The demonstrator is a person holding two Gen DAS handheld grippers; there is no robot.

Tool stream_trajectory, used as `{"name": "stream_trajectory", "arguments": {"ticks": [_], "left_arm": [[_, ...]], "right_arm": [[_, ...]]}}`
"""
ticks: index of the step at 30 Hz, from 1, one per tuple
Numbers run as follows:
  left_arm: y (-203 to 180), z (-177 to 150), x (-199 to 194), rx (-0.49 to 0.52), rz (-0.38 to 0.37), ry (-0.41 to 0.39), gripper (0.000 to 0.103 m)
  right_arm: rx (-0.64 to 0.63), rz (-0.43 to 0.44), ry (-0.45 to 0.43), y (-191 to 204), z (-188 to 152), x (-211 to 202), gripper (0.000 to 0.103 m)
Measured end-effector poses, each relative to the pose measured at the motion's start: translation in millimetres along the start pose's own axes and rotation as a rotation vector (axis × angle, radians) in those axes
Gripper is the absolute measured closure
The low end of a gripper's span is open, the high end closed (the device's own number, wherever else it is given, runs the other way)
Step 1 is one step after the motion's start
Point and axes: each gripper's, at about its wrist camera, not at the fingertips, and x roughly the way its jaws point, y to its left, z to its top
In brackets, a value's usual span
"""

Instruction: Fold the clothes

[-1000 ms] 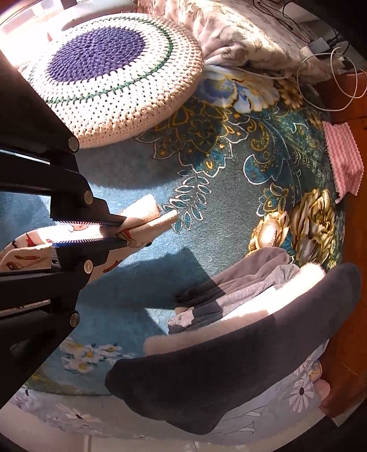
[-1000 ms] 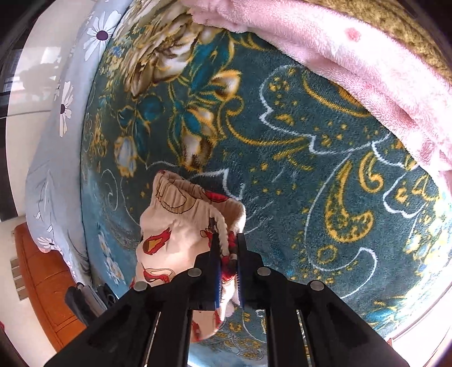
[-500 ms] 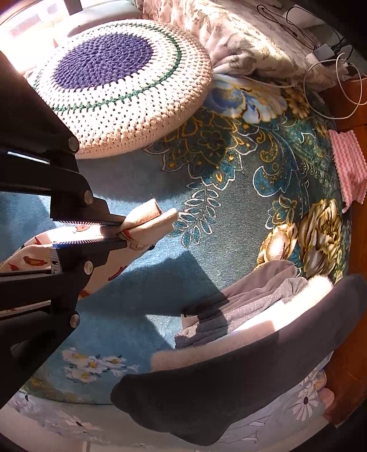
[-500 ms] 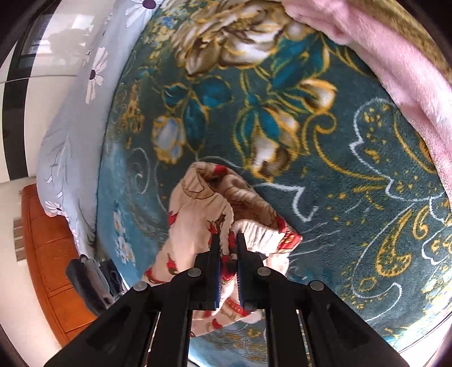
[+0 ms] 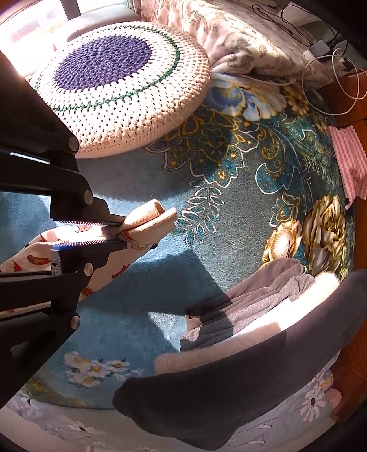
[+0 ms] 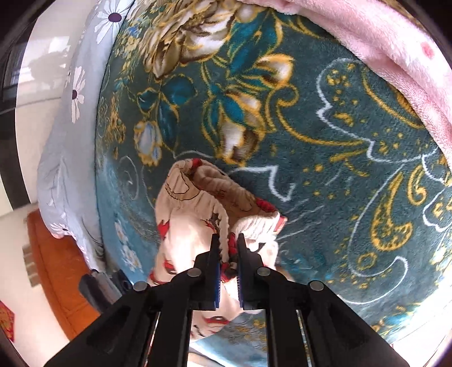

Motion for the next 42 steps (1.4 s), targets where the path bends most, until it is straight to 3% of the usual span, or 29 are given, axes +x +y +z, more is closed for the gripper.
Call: {"name": "stream_trajectory", "arguments": {"ticks": [3, 6, 7, 8, 12, 15, 20, 23, 27, 32, 39, 40, 41, 42], "left_arm": [[-2.4, 0.5, -0.5, 0.003, -0.010, 0.003, 0.091], [-4.1, 1.2, -0.4, 0.011, -0.016, 0.006, 0.091], [-3.9, 1.4, 0.6, 0.010, -0.015, 0.009, 0.091], [-3.3, 1.6, 2.0, 0.008, -0.013, 0.013, 0.091], [-0.6, 0.9, 7.2, -0.001, -0.009, 0.030, 0.091], [1.0, 0.1, 10.8, -0.004, -0.007, 0.043, 0.091], [2.9, 3.1, 9.6, -0.031, -0.007, 0.036, 0.091], [3.7, 4.5, 10.6, -0.056, -0.013, 0.038, 0.091], [0.1, 3.5, 11.4, -0.042, -0.006, 0.045, 0.091], [2.6, 3.1, 14.0, -0.039, 0.006, 0.050, 0.091], [2.0, -2.8, 18.7, -0.041, 0.015, 0.064, 0.091], [1.5, -3.2, 18.6, -0.039, 0.015, 0.064, 0.091], [1.2, -3.4, 18.4, -0.038, 0.015, 0.063, 0.091], [0.9, -3.7, 18.2, -0.037, 0.015, 0.063, 0.091]], "right_arm": [[-0.095, 0.138, 0.006, 52.8, 2.7, -22.0, 0.094], [-0.304, 0.322, -0.073, 101.2, -8.8, -58.4, 0.094], [-0.344, 0.337, -0.109, 102.9, -11.5, -59.9, 0.094], [-0.358, 0.291, -0.123, 96.5, -12.9, -55.2, 0.094], [-0.240, -0.004, -0.009, 41.0, -8.4, 1.3, 0.094], [-0.213, -0.039, -0.020, 21.9, -12.5, 10.3, 0.094], [-0.296, -0.144, -0.050, 21.0, -17.3, 4.4, 0.094], [-0.273, -0.159, -0.043, 11.7, -17.1, 10.5, 0.089], [-0.244, -0.204, -0.037, 4.7, -17.7, 22.5, 0.069], [-0.189, -0.205, -0.043, -14.1, -25.3, 19.4, 0.063], [-0.054, -0.090, -0.082, -35.3, -31.9, 32.5, 0.062], [-0.032, -0.074, -0.098, -35.6, -32.9, 34.2, 0.062], [-0.005, -0.062, -0.108, -36.1, -34.0, 36.2, 0.072], [0.024, -0.049, -0.111, -36.8, -35.1, 39.0, 0.094]]}}
